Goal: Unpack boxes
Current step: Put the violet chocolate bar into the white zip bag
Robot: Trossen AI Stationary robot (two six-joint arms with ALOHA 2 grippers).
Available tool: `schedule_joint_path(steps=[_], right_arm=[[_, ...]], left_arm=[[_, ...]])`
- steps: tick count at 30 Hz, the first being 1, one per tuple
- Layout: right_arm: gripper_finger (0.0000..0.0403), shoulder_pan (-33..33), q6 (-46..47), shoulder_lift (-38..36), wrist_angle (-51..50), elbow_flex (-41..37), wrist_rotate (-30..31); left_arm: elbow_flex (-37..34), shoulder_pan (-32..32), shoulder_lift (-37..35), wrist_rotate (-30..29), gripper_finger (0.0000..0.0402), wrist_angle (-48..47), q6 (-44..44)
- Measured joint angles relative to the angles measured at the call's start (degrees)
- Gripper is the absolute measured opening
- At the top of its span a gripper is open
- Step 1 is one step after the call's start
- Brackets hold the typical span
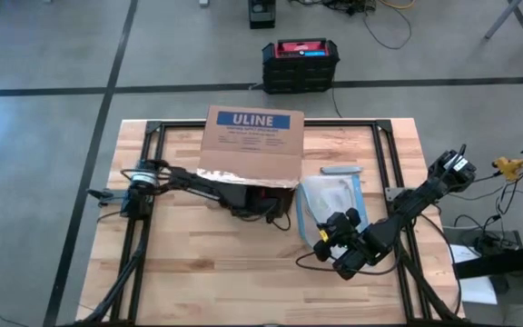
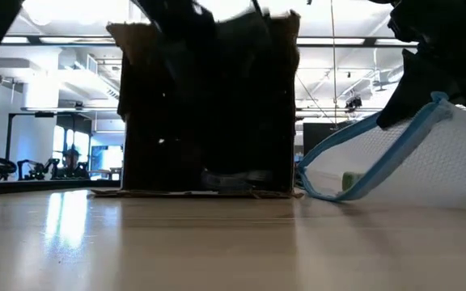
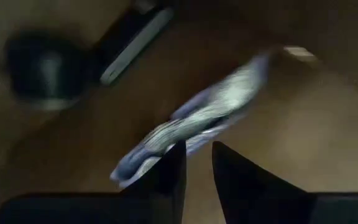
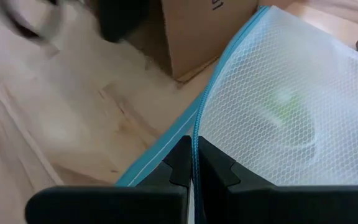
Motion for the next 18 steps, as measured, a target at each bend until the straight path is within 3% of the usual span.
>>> schedule_joint_path(steps=[8,10,14,18], right_arm=[[0.0000,0.00,-3.10,-0.16,1.11,0.00,-1.21],[0.0000,0.00,-3.61,-0.16,1.40,0.00,-1.29],[0.0000,0.00,-3.58,-0.16,1.53,0.00,-1.27],[0.0000,0.00,-3.57,-0.16,2.34,0.00,-1.29]], left_arm=[[-2.11,-1.14,-6.46,4.10,0.0064,2.99,23.42],[-4.19,0.20,-6.67,8.46,0.0068,7.80,29.34],[-8.13,2.83,-7.03,20.29,0.0085,16.85,34.21],[-12.18,4.13,-6.80,20.25,0.0107,22.77,38.07]])
